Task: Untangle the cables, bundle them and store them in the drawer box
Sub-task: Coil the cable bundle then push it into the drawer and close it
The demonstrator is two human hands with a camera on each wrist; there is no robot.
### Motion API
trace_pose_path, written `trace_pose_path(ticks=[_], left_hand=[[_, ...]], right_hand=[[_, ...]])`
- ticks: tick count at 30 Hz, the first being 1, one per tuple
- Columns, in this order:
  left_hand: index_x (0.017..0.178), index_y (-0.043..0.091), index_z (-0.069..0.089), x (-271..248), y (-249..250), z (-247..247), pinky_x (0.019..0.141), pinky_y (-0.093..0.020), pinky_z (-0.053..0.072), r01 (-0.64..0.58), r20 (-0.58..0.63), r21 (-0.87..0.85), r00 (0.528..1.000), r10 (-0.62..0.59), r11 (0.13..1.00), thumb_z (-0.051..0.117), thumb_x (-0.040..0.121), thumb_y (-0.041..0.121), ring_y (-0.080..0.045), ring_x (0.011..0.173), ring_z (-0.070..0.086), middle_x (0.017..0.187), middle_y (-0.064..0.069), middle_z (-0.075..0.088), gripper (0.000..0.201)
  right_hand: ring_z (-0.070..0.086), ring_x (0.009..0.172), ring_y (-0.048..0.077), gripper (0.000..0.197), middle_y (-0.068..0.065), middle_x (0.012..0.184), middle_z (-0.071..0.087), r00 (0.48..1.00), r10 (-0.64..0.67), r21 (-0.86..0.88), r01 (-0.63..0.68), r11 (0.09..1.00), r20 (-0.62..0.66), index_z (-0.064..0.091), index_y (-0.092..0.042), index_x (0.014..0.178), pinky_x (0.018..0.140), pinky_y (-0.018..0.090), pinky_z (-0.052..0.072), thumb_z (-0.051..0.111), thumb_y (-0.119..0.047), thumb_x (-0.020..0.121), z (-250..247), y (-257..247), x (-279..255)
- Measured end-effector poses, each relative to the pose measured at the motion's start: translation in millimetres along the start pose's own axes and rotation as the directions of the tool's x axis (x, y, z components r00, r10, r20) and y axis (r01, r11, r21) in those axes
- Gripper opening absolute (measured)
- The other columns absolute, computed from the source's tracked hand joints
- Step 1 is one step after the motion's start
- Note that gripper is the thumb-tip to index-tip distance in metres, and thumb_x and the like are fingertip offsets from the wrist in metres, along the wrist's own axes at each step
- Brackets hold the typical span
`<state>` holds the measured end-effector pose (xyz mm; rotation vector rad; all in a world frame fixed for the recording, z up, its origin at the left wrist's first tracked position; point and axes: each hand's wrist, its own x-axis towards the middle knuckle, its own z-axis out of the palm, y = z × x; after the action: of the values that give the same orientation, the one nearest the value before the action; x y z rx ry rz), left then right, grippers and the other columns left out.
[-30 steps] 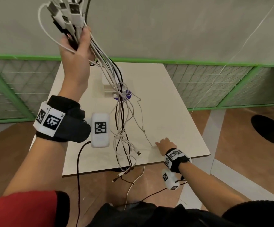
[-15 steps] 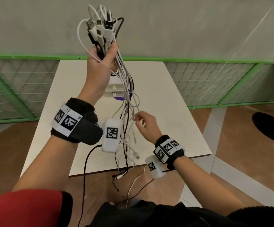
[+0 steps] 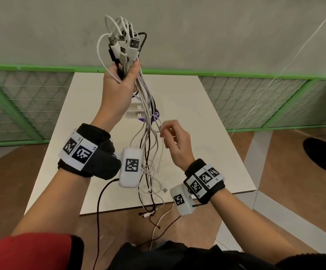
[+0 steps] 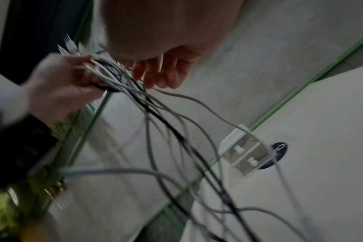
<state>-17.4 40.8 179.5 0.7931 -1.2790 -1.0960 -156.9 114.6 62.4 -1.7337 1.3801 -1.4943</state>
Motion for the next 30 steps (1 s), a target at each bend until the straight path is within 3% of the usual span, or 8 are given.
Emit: trace_pose_path(ticks=[2,6,10,14,18,23,27,30], left_hand=[[0.078,0.018,0.052,0,-5,1,0.049,-0.019,0.031,0.008,0.004,0.024,1.000,-0.008,1.000,0.051,0.095,0.014,-0.001,0.045,0.036,0.047,0.015,0.042,0.017],[0.072,0.019,0.049,1,-11,4,0.049,-0.022,0.029,0.013,-0.008,0.072,1.000,-0.013,0.997,0.052,0.095,0.016,-0.001,0.043,0.035,0.047,0.013,0.040,0.023],[0.074,0.025,0.048,6,-13,-3,0.057,-0.025,0.034,0.008,-0.057,0.133,0.998,0.000,0.991,0.052,0.094,0.020,-0.004,0.052,0.039,0.062,0.005,0.042,0.021],[0.073,0.026,0.048,4,-16,-4,0.058,-0.028,0.033,-0.018,-0.051,0.158,0.998,0.027,0.987,0.053,0.093,0.023,-0.007,0.055,0.038,0.062,0.004,0.041,0.020],[0.074,0.027,0.048,7,-18,-7,0.062,-0.030,0.036,-0.016,-0.089,0.169,0.996,0.031,0.986,0.052,0.094,0.023,-0.005,0.057,0.040,0.064,0.005,0.043,0.021],[0.073,0.027,0.048,10,-23,-10,0.059,-0.025,0.035,-0.020,-0.098,0.198,0.994,0.040,0.980,0.052,0.094,0.022,0.001,0.053,0.040,0.063,0.007,0.043,0.022],[0.065,0.024,0.041,4,-26,-7,0.050,-0.018,0.030,-0.071,-0.025,0.302,0.996,0.082,0.951,0.051,0.095,0.023,-0.001,0.047,0.037,0.056,0.006,0.037,0.031],[0.065,0.022,0.040,3,-25,-4,0.052,-0.027,0.030,-0.076,-0.016,0.310,0.996,0.085,0.948,0.050,0.094,0.025,-0.004,0.048,0.035,0.055,0.005,0.036,0.031]], right_hand=[[0.047,0.066,0.008,0.010,-0.008,0.087,0.052,0.998,-0.064,0.044,0.063,0.997,0.018,0.054,-0.019,0.095,0.056,0.022,0.042,0.050,-0.023,0.087,4,-12,6],[0.051,0.074,0.013,0.011,0.003,0.082,0.056,0.964,-0.250,-0.118,0.238,0.964,-0.092,0.058,-0.001,0.081,0.069,0.020,0.044,0.059,-0.010,0.086,14,-7,10],[0.061,0.068,0.009,0.011,-0.002,0.076,0.063,0.981,-0.009,0.111,0.031,0.993,-0.195,0.052,-0.015,0.097,0.068,0.022,0.050,0.054,-0.008,0.090,17,4,-2],[0.057,0.058,0.008,0.009,0.011,0.078,0.068,0.932,0.236,0.264,-0.163,0.951,-0.273,0.058,-0.011,0.094,0.054,0.022,0.046,0.057,-0.004,0.088,11,22,-5],[0.060,0.064,0.014,0.002,0.009,0.083,0.070,0.959,0.184,0.195,-0.143,0.970,-0.214,0.062,-0.021,0.085,0.056,0.022,0.043,0.062,-0.022,0.084,12,24,-17],[0.047,0.067,0.032,0.020,0.009,0.071,0.051,0.989,0.105,0.239,-0.077,0.968,-0.108,0.053,-0.012,0.070,0.064,0.033,0.039,0.047,-0.025,0.083,16,15,-20],[0.033,0.052,0.008,0.036,-0.003,0.056,0.039,0.978,0.164,0.258,-0.126,0.958,-0.131,0.055,-0.008,0.066,0.052,0.019,0.028,0.037,-0.026,0.092,10,-1,-12],[0.034,0.047,0.001,0.041,-0.009,0.049,0.042,0.971,0.231,0.276,-0.205,0.939,-0.065,0.063,-0.007,0.071,0.051,0.015,0.029,0.035,-0.019,0.099,7,-5,-2]])
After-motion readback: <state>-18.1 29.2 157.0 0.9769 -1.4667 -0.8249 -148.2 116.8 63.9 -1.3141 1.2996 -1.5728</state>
